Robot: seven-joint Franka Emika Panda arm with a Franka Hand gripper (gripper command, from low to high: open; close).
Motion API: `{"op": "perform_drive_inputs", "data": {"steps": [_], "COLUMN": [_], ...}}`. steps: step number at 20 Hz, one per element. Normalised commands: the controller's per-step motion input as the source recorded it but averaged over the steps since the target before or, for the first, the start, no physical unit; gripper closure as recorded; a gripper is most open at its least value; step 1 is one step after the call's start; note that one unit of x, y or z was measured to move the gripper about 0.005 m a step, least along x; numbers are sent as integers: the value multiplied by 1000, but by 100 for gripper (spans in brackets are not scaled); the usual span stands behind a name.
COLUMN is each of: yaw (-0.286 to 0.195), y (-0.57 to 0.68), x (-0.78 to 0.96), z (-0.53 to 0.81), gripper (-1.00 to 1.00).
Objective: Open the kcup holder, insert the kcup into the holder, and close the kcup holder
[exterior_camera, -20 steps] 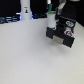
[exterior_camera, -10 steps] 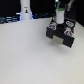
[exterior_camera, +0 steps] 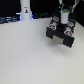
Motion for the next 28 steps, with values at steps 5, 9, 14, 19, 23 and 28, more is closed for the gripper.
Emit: {"op": "perform_drive_inputs", "data": {"steps": [5, 9, 14, 19, 23, 28], "yaw": [108, 83, 65, 42, 6, -3], "y": [245, 81, 10, -19, -89, -63], "x": [-155, -106, -150, -117, -128, -67], "z": [-167, -247, -270, -245, -167, -71], "gripper": [100, 100, 100, 100, 100, 100]}}
